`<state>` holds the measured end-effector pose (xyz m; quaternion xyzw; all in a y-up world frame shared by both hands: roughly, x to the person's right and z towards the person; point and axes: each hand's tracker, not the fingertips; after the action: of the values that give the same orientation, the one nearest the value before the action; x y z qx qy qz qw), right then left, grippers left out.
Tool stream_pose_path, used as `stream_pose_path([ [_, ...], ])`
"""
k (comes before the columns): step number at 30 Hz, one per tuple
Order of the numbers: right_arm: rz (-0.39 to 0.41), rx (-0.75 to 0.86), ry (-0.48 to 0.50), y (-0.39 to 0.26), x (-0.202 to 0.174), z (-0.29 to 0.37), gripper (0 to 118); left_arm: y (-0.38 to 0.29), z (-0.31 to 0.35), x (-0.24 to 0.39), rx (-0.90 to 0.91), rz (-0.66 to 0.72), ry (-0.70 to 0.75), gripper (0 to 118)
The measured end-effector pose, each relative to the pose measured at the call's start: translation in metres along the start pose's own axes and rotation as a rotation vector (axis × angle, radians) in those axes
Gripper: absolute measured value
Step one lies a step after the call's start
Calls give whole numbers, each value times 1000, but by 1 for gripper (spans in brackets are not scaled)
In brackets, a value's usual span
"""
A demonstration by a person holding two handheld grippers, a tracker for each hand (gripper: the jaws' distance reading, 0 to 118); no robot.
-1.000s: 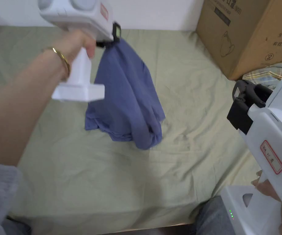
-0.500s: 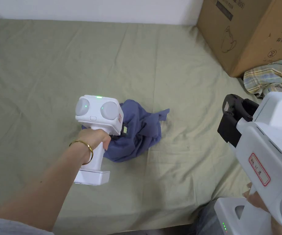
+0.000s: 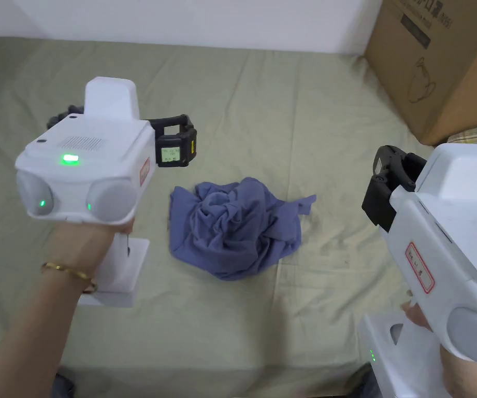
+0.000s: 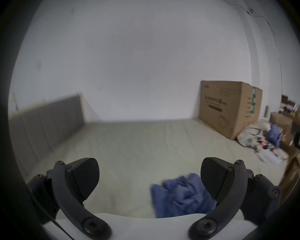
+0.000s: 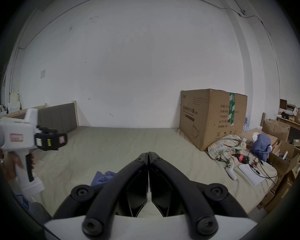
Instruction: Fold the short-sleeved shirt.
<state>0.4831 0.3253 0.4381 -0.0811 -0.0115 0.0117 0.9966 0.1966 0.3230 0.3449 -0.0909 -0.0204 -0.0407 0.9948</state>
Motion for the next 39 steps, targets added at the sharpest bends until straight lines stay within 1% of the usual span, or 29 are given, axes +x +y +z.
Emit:
stream_pose_path([
  [2, -21, 29, 27, -2, -6, -3, 0, -7, 9, -9, 39, -38, 32, 114],
  [3, -24, 36, 29, -3, -9, -4, 0, -9, 17, -11, 60, -41, 43, 109],
  [6, -13, 40, 22, -5, -18, -7, 0, -16, 37, -11, 76, -35, 49, 66],
  [7, -6, 36, 23, -5, -20, -7, 0, -18, 41, -13, 79, -19, 43, 43],
  [8, -3, 33, 25, -6, -22, -7, 0, -20, 44, -13, 76, -3, 34, 26],
  [9, -4, 33, 28, -6, -23, -5, 0, -26, 45, -14, 72, 21, 28, 13],
  [10, -7, 32, 33, -6, -24, -4, 0, -29, 48, -12, 78, 25, 27, 4],
  [11, -10, 32, 36, -6, -25, -3, 0, -32, 49, -11, 79, 18, 27, 2],
  [14, -11, 34, 35, -6, -24, 1, 0, -41, 53, -2, 64, -37, 22, 0],
  [19, -8, 32, 38, -7, -21, 6, 0, -48, 54, 3, 29, 14, -13, 0],
  [29, -24, 0, 36, -12, -14, -1, 0, -55, 49, 1, -24, 28, -9, 0],
  [33, -25, -12, 36, -14, -14, -8, 0, -57, 26, -2, -80, 67, -10, 0],
  [36, -26, -25, 42, -17, -15, -14, 0, -58, -10, -8, -193, 118, -31, 20],
  [39, -22, -46, 48, -20, -17, -22, 0, -58, -58, -13, -328, 165, -41, 71],
])
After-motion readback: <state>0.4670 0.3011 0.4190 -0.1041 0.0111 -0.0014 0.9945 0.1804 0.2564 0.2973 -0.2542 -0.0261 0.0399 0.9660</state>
